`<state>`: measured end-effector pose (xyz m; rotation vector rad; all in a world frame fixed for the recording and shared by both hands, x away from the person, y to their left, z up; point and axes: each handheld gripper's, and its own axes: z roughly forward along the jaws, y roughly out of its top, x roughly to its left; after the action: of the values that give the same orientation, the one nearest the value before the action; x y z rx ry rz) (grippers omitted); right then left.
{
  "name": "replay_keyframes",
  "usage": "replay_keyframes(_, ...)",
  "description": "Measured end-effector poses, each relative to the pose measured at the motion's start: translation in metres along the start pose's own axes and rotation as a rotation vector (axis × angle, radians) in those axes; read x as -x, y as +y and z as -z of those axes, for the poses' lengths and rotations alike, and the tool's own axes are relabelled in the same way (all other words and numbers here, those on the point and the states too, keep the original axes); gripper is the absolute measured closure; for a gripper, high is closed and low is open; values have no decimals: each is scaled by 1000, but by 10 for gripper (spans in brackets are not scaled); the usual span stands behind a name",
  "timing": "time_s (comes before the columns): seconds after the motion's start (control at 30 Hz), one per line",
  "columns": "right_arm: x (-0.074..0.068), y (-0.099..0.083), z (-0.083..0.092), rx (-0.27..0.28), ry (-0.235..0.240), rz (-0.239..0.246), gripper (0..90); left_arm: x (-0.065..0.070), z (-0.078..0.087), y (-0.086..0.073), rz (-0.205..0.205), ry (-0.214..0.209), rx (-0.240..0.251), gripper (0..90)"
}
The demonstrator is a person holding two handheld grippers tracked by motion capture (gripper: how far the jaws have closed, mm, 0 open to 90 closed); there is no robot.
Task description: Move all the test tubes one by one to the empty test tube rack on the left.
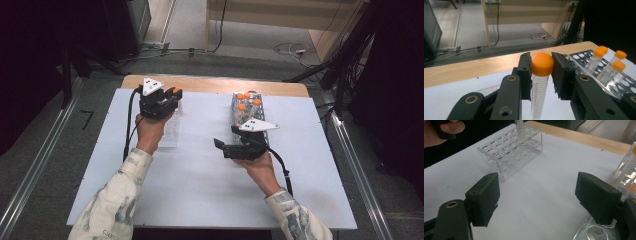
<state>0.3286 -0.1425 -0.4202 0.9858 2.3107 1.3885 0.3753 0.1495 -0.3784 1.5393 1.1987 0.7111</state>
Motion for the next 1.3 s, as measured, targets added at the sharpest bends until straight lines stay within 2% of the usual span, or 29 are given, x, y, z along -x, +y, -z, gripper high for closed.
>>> replay_keyframes(0.17,0,0,1,7,3,5,185,-5,-6,3,-17,53,28,706)
replay_keyframes(0.4,1,1,2,13,1,-2,186,-16,-19,10,3,89,51,705)
replay_keyframes(0.5,1,1,4,19,1,3,189,-20,-25,9,0,113,42,706)
replay_keyframes(0.63,1,2,6,24,3,-3,190,-23,-32,8,9,114,43,706)
replay_keyframes(0.93,2,2,8,34,4,-4,191,-25,-42,3,1,145,10,705)
replay_keyframes(1.2,1,2,8,38,-1,-3,191,-27,-52,-8,-4,153,-80,704)
replay_keyframes(1.3,1,2,8,39,-1,-1,191,-27,-55,-13,-10,155,-97,704)
